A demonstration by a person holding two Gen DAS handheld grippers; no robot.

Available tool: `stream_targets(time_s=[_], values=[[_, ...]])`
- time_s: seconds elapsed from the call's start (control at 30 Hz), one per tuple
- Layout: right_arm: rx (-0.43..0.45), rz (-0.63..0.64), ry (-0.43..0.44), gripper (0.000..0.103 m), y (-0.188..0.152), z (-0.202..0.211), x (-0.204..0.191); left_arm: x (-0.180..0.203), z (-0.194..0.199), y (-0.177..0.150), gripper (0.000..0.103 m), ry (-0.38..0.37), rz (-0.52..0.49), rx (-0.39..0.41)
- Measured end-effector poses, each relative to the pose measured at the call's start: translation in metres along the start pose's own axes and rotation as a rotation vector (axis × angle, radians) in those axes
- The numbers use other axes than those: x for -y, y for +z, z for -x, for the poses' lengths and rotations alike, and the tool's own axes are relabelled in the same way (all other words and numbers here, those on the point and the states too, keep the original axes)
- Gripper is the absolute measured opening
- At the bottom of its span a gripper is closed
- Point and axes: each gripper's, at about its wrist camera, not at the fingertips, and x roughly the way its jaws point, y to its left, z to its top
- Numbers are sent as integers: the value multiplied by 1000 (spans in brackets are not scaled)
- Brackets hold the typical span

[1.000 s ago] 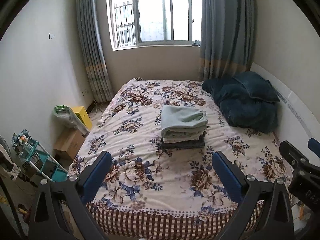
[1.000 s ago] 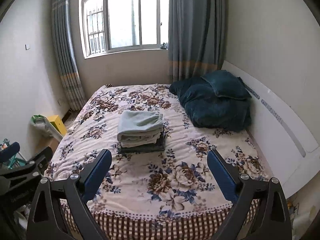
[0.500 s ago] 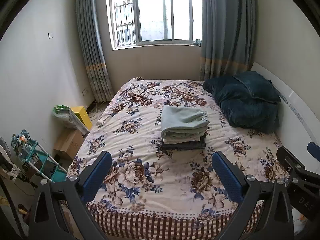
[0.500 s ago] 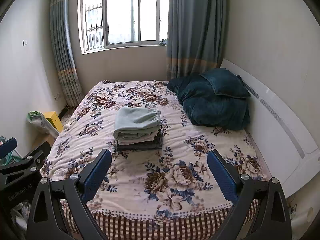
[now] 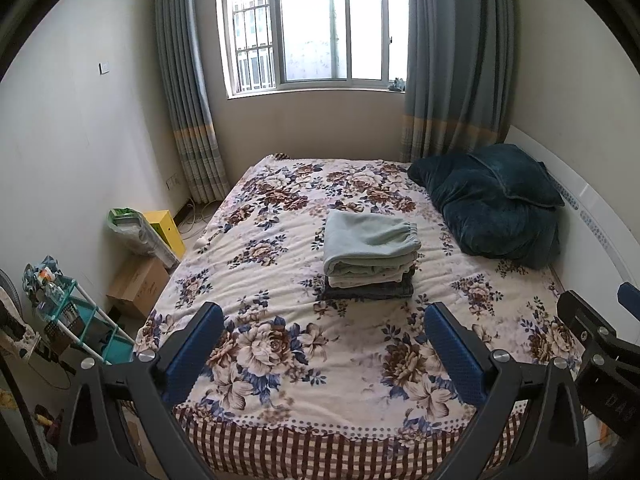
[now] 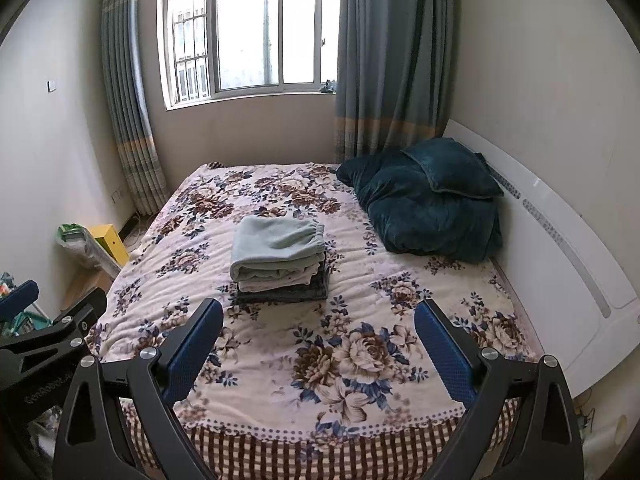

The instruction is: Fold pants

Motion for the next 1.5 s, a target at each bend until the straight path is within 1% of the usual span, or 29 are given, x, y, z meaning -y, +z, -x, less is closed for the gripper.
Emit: stream_targets(time_s=[0.37, 0.5, 1.0, 1.5], values=[[3, 1, -2, 99, 0, -1, 0, -1, 0, 0, 103, 1, -2, 1], [3, 2, -6, 99, -1, -2, 0, -2, 1, 1, 103, -3, 6, 14], [4, 2, -11, 99, -4, -1, -1, 4, 4, -1, 103, 20, 13, 24], [4, 1, -14, 99, -7, -2, 2, 6, 6, -3, 103, 21, 19, 23]])
